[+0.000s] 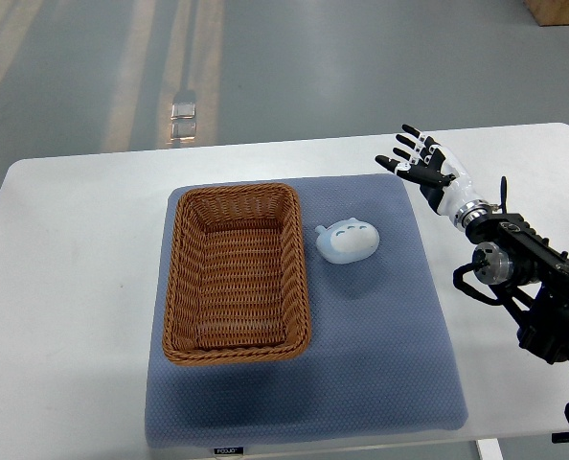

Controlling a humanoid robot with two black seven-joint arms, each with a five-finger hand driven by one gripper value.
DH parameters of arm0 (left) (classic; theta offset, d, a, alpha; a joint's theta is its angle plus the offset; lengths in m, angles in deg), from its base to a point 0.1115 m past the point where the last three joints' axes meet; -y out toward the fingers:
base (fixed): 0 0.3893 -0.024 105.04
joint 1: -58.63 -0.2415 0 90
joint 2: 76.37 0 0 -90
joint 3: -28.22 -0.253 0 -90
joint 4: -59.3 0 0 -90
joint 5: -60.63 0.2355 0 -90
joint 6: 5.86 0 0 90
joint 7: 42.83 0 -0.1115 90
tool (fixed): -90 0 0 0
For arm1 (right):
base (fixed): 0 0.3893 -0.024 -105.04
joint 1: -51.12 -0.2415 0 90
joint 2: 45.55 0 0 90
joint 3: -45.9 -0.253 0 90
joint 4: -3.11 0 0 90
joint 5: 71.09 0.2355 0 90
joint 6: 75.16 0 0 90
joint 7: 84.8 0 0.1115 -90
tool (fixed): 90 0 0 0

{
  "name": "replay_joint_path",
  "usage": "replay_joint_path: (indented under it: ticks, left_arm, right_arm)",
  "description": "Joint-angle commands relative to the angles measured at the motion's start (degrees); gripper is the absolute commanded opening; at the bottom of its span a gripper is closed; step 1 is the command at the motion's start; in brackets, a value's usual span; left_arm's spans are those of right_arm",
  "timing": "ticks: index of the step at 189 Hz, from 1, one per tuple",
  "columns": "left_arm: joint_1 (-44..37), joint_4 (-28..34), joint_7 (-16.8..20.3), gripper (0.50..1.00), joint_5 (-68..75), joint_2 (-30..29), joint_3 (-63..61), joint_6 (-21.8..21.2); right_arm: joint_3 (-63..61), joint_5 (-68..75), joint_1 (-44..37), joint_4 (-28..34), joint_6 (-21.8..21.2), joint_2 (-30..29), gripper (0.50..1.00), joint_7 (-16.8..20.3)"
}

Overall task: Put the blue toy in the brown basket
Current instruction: 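Raise the right hand and move it toward the pale blue plush toy, then lower the right hand onto the plush toy and close fingers around it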

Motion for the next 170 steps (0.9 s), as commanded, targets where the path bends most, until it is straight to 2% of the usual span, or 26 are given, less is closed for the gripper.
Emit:
replay_joint_path:
  ticks: [1, 51, 86, 117, 146, 170]
  left_arm:
    - [0.1, 0.0, 0.0, 1.0, 0.0, 0.0, -0.1, 0.0]
    - [0.2, -0.1, 0.0, 1.0, 0.0, 0.0, 0.1, 0.0]
    - [0.2, 0.1, 0.0, 1.0, -0.1, 0.0, 0.1, 0.0]
    - [0.2, 0.2, 0.0, 1.0, -0.1, 0.0, 0.1, 0.0]
    - [0.2, 0.2, 0.0, 1.0, -0.1, 0.0, 0.1, 0.0]
    - [0.2, 0.4, 0.0, 1.0, -0.1, 0.0, 0.1, 0.0]
  right_arm:
    - [0.1, -0.1, -0.3, 0.0, 0.0, 0.1, 0.913, 0.0]
    - [0.4, -4.0, -0.6, 0.2, -0.1, 0.1, 0.913, 0.0]
    - [2.7, -12.4, -0.9, 1.8, -0.6, 0.5, 0.913, 0.0]
    - [8.9, -18.9, -4.2, 3.2, -4.0, 4.7, 0.911, -0.2]
    - [19.4, -19.9, -11.5, 4.0, -7.5, 10.9, 0.911, -2.3]
    - [27.7, -22.2, -17.9, 6.3, -11.2, 15.9, 0.911, -2.4]
